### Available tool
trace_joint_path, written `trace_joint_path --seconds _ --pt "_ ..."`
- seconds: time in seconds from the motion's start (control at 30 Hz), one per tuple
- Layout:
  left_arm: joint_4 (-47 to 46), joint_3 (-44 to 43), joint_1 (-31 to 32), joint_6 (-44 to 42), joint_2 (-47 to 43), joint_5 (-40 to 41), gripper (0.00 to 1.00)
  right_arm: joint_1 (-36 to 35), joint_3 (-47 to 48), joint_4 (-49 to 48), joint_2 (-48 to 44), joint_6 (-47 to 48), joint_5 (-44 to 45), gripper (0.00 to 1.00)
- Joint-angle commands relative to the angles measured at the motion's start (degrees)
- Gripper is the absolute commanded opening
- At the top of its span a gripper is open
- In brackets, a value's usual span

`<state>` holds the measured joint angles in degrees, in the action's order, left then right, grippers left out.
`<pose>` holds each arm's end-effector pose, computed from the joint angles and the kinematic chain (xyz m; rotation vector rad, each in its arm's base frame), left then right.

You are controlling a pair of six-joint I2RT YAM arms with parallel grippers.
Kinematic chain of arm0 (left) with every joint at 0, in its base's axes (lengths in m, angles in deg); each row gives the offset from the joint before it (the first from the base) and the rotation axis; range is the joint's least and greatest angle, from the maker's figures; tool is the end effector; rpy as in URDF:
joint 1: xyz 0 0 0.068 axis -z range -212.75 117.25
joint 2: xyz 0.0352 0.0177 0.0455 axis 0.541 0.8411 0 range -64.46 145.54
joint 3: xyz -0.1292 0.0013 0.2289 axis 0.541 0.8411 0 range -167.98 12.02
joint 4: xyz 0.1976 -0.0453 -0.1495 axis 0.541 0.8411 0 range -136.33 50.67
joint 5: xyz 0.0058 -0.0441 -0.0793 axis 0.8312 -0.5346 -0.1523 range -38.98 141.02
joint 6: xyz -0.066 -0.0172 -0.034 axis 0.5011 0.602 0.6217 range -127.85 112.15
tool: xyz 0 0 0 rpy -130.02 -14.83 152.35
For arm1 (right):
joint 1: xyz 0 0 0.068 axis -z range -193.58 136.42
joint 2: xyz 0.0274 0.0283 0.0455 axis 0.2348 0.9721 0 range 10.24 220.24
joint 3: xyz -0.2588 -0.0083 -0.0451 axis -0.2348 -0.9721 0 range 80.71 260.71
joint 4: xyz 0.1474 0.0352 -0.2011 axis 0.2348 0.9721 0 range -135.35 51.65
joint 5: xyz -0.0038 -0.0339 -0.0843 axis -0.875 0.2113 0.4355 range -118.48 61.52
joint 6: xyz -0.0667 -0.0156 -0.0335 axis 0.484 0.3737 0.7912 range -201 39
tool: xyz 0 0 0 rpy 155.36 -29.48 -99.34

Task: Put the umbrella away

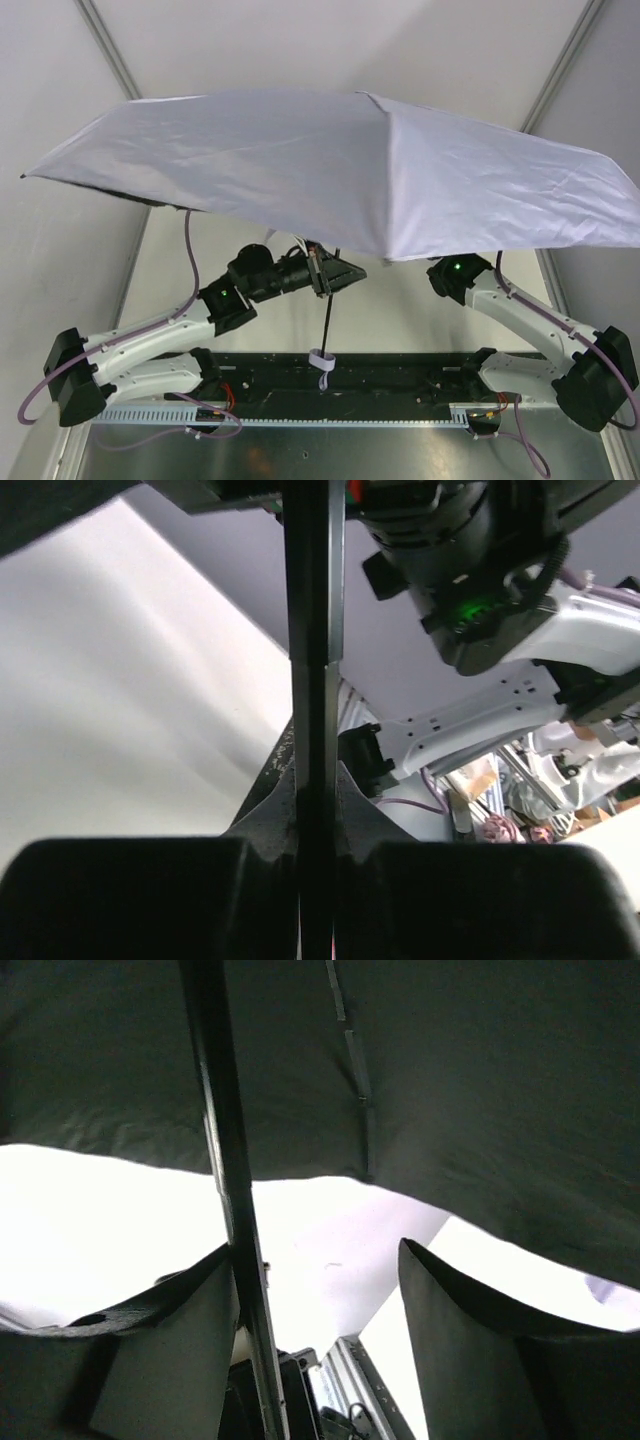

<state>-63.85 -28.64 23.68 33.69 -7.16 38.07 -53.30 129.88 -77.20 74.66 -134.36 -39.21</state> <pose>0.1328 -0.2263 0.3194 0.4291 1.7185 -1.4796 0.2110 0.1911 0.3778 -0.0090 1.4449 1.4886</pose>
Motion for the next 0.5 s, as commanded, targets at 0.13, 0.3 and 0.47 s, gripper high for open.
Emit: trace_joint_path --seconds 0.13,0.3,0.47 --pt "-12.96 -0.1 -0.47 0.02 -1.51 -8.46 0.0 1.03 0.44 -17.4 2.17 0.78 -8.81 0.4" --pt "-13.06 -0.3 -1.02 -0.56 -1.13 -11.95 0.0 2.06 0.99 -17.36 1.01 2.08 -9.72 0.02" --pt "-7.99 0.4 -1.82 -0.86 -1.18 -6.96 0.48 -2.8 4.3 -0.68 -3.51 11.5 3.58 0.0"
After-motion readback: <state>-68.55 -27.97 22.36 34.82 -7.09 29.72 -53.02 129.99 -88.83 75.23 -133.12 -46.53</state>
